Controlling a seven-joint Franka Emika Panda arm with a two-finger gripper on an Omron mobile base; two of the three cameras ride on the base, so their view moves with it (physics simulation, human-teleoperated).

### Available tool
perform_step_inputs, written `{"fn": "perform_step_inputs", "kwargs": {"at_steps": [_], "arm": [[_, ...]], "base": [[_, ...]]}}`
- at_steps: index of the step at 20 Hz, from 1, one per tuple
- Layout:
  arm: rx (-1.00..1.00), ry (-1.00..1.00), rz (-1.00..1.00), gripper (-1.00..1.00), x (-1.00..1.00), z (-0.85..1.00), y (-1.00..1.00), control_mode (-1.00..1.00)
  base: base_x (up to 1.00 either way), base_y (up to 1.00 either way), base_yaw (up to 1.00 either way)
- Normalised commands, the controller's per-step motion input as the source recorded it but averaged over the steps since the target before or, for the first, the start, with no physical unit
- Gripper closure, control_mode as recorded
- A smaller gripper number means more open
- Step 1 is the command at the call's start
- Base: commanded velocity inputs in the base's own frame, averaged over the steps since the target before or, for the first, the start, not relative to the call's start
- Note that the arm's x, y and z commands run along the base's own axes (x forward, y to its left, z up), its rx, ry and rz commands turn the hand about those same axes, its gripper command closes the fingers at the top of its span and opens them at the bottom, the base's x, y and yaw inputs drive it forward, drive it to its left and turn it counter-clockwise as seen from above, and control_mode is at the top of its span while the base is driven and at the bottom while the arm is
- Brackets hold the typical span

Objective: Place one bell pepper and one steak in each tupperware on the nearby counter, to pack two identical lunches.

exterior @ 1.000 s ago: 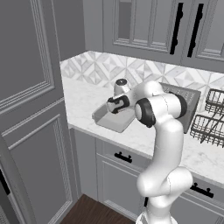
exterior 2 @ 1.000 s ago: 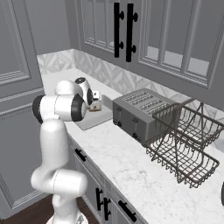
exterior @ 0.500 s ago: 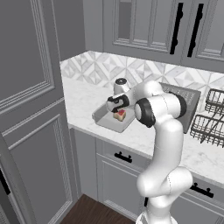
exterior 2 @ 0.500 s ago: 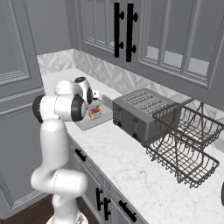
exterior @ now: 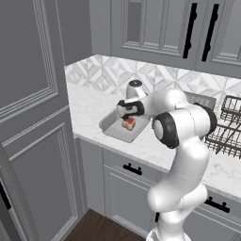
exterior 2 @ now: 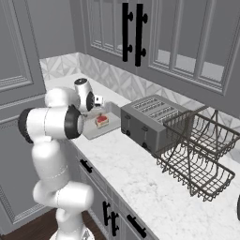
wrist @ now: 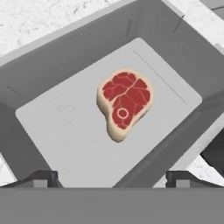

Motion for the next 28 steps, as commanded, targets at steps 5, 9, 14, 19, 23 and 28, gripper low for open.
{"fn": "perform_step_inputs", "kwargs": {"at_steps": [5,9,14,19,23,28], "arm": [[0.09,0.0,-0.01,-1.0,-1.0,0.03,-0.03,-1.0],[0.05,0.09,0.0,-1.0,-1.0,0.25,0.0,-1.0],[0.01,0.2,0.0,-1.0,-0.95,0.69,-0.02,-1.0],[0.0,0.22,0.0,-1.0,-0.98,0.64,-0.02,-1.0],[0.0,0.03,0.0,-1.0,-1.0,0.13,0.0,-1.0],[0.0,0.0,0.0,-1.0,-1.0,-0.06,-0.09,-1.0]], "base": [[0.0,0.0,0.0],[0.0,0.0,0.0],[0.0,0.0,0.0],[0.0,0.0,0.0],[0.0,0.0,0.0],[0.0,0.0,0.0]]}}
